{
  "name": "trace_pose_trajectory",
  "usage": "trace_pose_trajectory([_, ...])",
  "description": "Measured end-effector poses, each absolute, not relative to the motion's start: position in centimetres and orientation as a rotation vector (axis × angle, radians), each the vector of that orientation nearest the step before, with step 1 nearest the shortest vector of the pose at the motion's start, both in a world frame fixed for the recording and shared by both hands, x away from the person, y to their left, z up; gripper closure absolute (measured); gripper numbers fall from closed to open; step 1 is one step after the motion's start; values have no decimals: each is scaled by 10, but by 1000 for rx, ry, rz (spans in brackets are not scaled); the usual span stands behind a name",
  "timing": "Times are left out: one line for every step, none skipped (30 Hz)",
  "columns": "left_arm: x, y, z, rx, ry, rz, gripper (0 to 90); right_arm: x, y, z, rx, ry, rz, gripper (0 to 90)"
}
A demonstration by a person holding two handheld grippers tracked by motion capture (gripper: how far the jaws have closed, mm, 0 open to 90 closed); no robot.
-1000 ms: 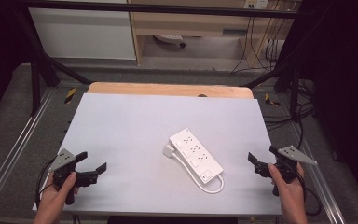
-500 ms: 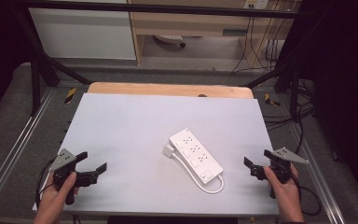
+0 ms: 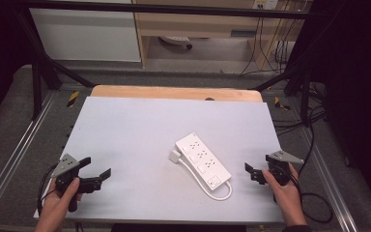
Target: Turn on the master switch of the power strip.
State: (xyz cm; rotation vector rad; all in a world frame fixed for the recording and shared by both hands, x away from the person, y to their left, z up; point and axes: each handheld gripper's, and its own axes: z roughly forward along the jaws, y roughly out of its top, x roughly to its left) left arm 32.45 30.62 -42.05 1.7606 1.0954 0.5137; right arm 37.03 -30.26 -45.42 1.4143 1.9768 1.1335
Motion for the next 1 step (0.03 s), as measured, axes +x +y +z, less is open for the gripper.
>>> trace_pose_trajectory([325, 306, -421, 1760, 1095, 514, 65, 372, -302, -455, 1432, 1982, 1118, 48])
